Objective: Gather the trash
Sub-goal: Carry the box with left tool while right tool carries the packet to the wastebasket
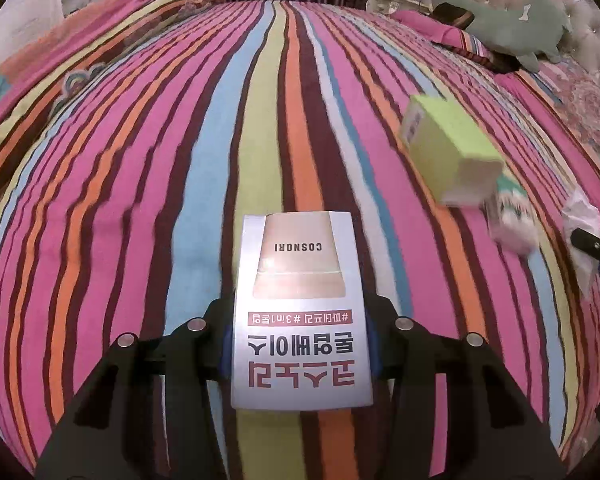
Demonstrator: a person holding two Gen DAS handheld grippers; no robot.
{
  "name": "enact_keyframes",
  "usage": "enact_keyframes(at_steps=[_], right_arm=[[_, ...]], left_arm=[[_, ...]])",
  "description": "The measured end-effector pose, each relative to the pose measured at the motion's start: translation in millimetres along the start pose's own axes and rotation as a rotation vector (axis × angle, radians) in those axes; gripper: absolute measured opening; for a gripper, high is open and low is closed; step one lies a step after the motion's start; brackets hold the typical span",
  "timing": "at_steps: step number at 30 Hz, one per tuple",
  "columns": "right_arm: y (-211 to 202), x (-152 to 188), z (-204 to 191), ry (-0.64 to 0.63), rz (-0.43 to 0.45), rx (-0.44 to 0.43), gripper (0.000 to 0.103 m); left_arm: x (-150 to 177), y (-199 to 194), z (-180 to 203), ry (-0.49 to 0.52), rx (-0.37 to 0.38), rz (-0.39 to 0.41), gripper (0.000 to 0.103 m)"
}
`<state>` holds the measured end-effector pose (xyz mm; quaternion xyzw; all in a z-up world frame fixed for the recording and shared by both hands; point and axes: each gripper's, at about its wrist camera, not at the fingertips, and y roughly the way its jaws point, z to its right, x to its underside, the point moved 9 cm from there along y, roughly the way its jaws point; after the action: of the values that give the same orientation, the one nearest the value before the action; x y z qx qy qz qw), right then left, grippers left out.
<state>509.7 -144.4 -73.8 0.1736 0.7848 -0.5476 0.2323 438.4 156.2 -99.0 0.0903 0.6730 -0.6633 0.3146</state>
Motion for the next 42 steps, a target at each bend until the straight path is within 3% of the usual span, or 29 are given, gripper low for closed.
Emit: enact_keyframes(at_steps=[5, 20, 32, 42], right_arm=[[-26.5, 27.2, 1.2, 0.018, 0.013, -0.026, 0.069], [-105.3, 123.3, -22.6, 0.123, 0.02, -0.234, 0.069], [-141.3, 193.0, -53.8, 0.091, -0.02, -0.297, 0.069], [-158.6, 242.7, -70.2, 0.041, -0.074, -0.3, 0.069]], left_arm=[[34.0, -25.7, -7.9, -0.014, 0.006, 0.004, 0.047], [138.6, -97.0, -10.6, 0.0, 0.035, 0.012, 0.047], [204.5, -147.3, -7.7, 0.037, 0.047, 0.031, 0.047], [267.5, -170.1, -2.3, 0.075, 0.05, -0.004, 0.047]])
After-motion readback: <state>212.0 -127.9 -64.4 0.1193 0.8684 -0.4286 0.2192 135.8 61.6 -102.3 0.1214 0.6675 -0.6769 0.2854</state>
